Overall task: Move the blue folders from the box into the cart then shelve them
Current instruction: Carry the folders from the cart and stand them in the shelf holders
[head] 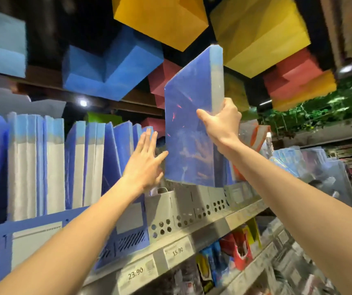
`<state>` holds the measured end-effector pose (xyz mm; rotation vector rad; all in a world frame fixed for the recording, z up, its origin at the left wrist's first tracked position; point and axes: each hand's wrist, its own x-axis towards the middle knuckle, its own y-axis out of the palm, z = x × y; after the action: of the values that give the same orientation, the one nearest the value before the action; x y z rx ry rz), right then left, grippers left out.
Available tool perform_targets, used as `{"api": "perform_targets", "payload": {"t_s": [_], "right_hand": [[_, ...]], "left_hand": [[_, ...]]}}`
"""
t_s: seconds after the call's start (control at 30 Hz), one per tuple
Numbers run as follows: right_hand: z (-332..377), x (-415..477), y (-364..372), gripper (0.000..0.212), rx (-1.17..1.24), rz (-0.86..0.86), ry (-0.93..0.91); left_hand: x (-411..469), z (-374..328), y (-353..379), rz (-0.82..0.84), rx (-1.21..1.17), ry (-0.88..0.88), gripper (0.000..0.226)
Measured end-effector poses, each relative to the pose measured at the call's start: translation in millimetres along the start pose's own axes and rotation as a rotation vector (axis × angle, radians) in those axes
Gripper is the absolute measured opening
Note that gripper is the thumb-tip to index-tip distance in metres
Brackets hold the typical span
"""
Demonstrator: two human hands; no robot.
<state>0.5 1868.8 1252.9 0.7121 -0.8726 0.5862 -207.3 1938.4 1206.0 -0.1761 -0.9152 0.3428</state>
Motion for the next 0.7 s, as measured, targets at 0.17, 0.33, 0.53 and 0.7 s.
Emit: {"api": "perform_targets", "payload": {"t_s": [0.17, 0.33, 0.53, 0.7], "right_hand": [[-39.9, 31.5, 25.9, 0.041, 0.127, 0.086, 0.127], [-65.2, 46.3, 50.3, 0.041, 0.247, 0.168, 0.232], [-66.6, 44.7, 72.8, 0.033, 0.366, 0.247, 0.239], [-59.4, 55.0, 78.2, 0.029, 0.372, 0.265, 0.138]], "left_hand": [[18.2, -1.0, 23.4, 0.104, 0.147, -0.037, 0.055], [14.3, 1.7, 19.8, 0.107, 0.249, -0.077, 0.05], [-3.2, 19.0, 4.7, 0.111, 0.319, -0.073, 0.062], [-4.3, 19.4, -3.5, 0.142, 0.349, -0.083, 0.071]]}}
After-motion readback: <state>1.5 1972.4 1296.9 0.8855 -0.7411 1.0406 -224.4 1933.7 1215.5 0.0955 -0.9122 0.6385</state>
